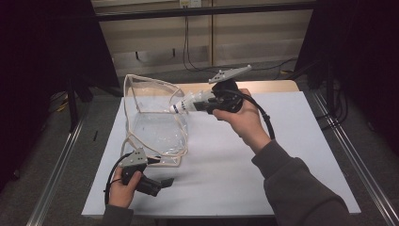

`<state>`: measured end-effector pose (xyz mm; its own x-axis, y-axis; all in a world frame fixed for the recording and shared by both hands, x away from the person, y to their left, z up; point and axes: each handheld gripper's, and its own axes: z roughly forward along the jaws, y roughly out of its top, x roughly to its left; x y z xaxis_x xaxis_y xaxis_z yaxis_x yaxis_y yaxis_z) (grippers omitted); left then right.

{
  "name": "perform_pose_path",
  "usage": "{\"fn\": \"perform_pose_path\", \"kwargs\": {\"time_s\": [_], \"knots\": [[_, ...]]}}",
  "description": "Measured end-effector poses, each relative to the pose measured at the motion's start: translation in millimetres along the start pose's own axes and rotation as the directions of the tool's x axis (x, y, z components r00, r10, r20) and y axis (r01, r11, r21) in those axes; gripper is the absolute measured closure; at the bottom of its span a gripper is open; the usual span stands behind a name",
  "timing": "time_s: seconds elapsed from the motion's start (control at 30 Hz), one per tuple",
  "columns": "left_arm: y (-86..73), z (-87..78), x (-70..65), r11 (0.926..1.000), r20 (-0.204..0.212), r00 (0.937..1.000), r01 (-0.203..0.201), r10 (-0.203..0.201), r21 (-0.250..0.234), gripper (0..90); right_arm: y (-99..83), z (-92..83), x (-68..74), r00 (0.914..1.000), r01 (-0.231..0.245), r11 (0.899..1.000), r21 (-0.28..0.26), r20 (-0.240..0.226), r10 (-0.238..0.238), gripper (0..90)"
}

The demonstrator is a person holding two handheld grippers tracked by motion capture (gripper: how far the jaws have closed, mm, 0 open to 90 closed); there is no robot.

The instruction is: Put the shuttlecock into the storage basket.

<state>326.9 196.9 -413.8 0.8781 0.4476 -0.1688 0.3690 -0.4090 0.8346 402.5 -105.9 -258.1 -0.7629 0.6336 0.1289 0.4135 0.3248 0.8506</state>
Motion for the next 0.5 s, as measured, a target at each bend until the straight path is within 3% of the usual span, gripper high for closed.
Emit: {"fn": "perform_pose_path", "kwargs": {"time_s": [0.5], "knots": [[0.0,-0.7,0.7,1.0000,0.001,1.0000,-0.001,0.001,-0.001,2.8,9.0,23.2,8.5,0.9999,0.012,0.999,0.031,-0.009,-0.012,87.9]]}}
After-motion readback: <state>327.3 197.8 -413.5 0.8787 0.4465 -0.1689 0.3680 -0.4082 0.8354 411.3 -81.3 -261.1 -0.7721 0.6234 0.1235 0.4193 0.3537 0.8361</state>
